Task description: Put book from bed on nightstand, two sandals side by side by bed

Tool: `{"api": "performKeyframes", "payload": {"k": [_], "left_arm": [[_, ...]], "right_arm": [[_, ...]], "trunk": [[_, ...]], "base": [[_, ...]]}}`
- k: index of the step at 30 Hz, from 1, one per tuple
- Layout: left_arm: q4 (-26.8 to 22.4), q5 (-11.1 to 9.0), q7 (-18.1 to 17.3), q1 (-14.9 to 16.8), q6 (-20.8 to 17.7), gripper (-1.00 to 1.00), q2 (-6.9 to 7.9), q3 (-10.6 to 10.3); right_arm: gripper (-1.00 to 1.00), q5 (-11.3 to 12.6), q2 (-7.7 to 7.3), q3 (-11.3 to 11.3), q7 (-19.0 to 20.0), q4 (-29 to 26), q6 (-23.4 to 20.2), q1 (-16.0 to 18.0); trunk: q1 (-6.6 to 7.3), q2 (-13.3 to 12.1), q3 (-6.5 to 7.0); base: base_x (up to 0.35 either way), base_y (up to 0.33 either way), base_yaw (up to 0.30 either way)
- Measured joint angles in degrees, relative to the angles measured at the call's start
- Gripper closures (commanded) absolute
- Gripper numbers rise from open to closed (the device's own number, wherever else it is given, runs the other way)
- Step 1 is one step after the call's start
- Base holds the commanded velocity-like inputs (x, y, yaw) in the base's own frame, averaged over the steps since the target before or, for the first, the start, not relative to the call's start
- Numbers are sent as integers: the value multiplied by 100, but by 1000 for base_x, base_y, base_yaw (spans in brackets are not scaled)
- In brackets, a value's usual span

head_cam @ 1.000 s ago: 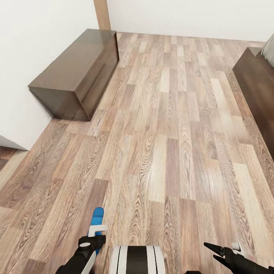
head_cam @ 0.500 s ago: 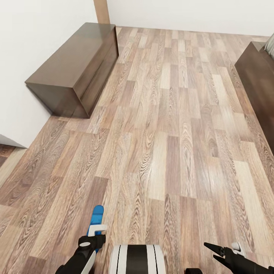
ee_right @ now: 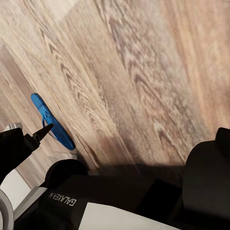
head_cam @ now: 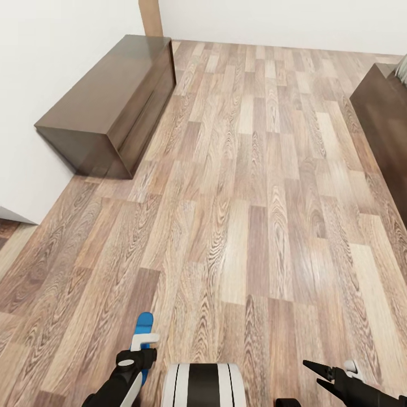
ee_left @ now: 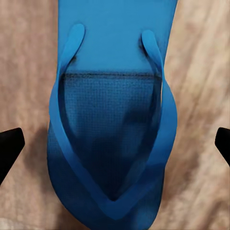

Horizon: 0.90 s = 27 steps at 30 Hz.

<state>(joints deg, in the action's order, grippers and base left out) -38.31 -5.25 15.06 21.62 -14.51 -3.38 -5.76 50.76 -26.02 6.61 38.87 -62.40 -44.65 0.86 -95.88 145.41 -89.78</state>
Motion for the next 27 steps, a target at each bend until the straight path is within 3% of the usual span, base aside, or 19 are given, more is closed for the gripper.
{"api": "performKeyframes", "payload": {"k": [13, 20, 27], "left_arm": [[0, 0, 0, 0, 0, -100, 0, 0], [0, -5, 0, 0, 0, -100, 1, 0], [0, -5, 0, 0, 0, -100, 3, 0]], "right_arm": [[-100, 0, 0, 0, 0, 0, 0, 0], [-100, -1, 0, 0, 0, 0, 2, 0], [-100, 0, 0, 0, 0, 0, 1, 0]], "trunk": [[0, 0, 0], [-18, 9, -154], [-18, 9, -155]], "base": [[1, 0, 0], [0, 0, 0], [0, 0, 0]]}}
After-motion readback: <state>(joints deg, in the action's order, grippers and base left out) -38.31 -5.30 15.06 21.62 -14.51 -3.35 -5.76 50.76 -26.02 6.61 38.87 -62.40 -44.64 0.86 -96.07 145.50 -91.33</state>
